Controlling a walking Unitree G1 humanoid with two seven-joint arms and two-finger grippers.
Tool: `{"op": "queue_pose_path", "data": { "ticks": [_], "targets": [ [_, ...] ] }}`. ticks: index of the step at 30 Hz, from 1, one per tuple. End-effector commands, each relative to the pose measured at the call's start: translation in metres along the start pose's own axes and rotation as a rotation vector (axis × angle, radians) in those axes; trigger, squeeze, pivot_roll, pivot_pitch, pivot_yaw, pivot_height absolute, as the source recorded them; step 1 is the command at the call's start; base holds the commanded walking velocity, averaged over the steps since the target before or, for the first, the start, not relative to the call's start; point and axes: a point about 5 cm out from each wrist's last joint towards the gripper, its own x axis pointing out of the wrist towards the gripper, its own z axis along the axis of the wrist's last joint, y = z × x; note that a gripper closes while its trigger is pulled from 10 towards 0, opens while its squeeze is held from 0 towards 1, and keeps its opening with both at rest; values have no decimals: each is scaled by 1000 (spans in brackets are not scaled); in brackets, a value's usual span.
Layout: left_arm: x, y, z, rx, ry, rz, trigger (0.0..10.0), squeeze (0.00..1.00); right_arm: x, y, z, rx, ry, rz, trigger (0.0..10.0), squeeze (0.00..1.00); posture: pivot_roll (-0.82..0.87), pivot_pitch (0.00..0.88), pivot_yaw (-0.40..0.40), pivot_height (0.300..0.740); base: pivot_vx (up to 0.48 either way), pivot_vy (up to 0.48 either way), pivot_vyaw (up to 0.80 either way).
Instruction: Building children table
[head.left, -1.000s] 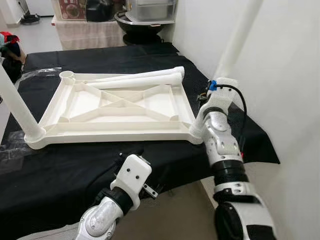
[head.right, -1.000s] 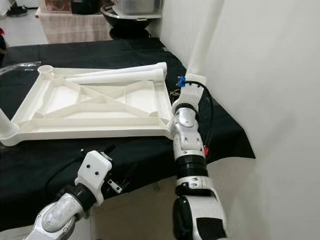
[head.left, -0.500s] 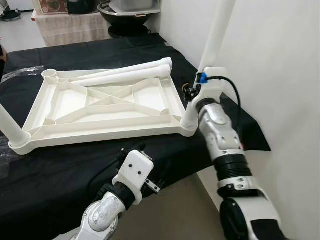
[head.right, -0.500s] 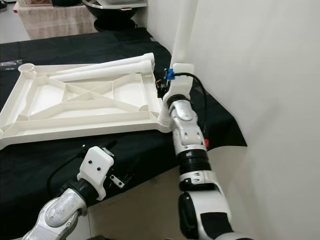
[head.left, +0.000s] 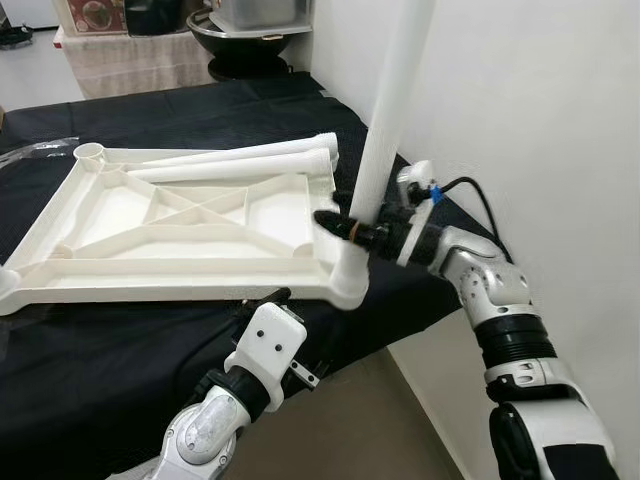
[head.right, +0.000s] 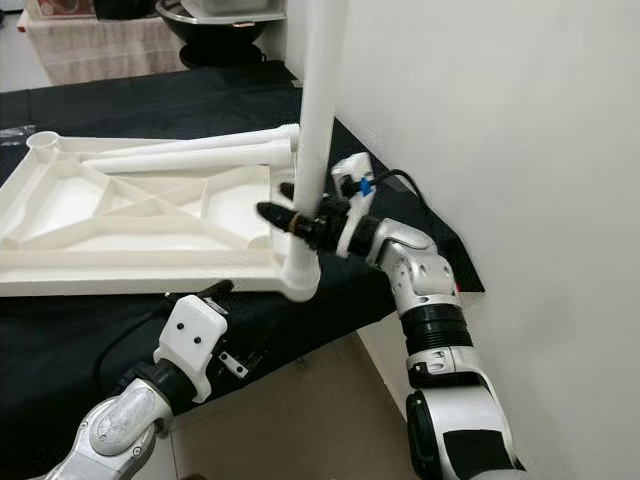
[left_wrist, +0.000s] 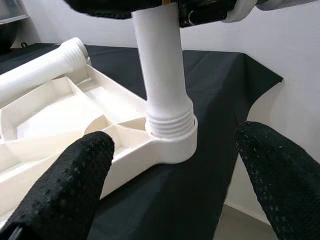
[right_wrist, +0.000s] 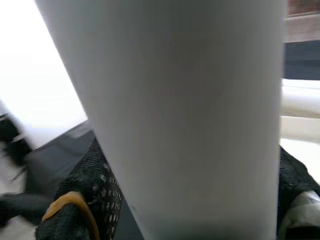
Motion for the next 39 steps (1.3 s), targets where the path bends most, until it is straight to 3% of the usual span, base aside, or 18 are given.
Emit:
{"op": "queue_pose_path", "data": {
  "ticks": [1,3,4,5,6,18,19,20,22,23,24,26,27,29,30,35,37,39],
  "targets": [
    [2,-4,0,-9,-8,-11,10000,0,13,6,7,-15,-2,103,10000,0,67,2,-91,740,0,0,0],
    [2,-5,0,-9,-11,-13,10000,0,21,7,7,-23,4,138,10000,0,74,0,-92,740,0,0,0],
    [2,-4,1,-6,-12,-12,10000,0,30,8,6,-43,16,155,2667,0,80,0,-98,740,0,0,0],
    [2,-4,1,-6,-12,-12,10000,0,30,8,6,-43,16,155,2667,0,80,0,-98,740,0,0,0],
    [1,-3,1,-2,-11,-9,10000,0,36,9,4,-31,21,163,0,0,82,0,-100,740,0,0,0],
    [1,-4,0,-7,-8,-7,10000,0,43,10,-4,-45,-1,57,0,0,67,10,-93,740,0,0,0],
    [2,-5,0,-8,-12,-11,10000,0,45,-6,-6,-68,1,-283,0,0,62,14,-93,740,0,0,0],
    [2,-5,0,-8,-12,-11,10000,0,45,-6,-6,-68,1,-283,0,0,62,14,-93,740,0,0,0],
    [3,-5,0,-8,-14,-12,10000,0,44,-13,-7,-83,11,-425,0,0,62,14,-93,740,0,0,0],
    [3,-5,1,-8,-15,-13,10000,0,39,-23,-7,-101,26,-619,0,0,57,15,-90,740,0,0,0],
    [3,-5,1,-8,-15,-13,10000,0,39,-23,-7,-101,26,-619,0,0,57,15,-90,740,0,0,0],
    [4,-4,0,-7,-15,-15,10000,0,20,-37,-2,-135,16,-985,0,0,49,18,-86,740,0,0,0],
    [4,-4,0,-7,-15,-15,10000,0,20,-37,-2,-135,16,-985,0,0,49,18,-86,740,0,0,0],
    [4,-5,0,-7,-15,-17,10000,0,8,-38,2,-123,-22,-1204,0,0,50,20,-83,740,0,0,0],
    [4,-5,0,-8,-16,-18,10000,0,5,-37,4,-122,-45,-1268,0,0,50,20,-83,740,0,0,0],
    [4,-5,1,-8,-17,-19,10000,0,3,-36,5,-119,-60,-1305,0,0,49,19,-86,740,0,0,0],
    [4,-5,1,-9,-19,-16,10000,0,2,-31,-2,-43,-59,-1398,0,0,62,19,-94,740,0,0,0],
    [4,-5,1,-9,-19,-16,10000,0,2,-31,-2,-43,-59,-1398,0,0,62,19,-94,740,0,0,0]
  ]
}}
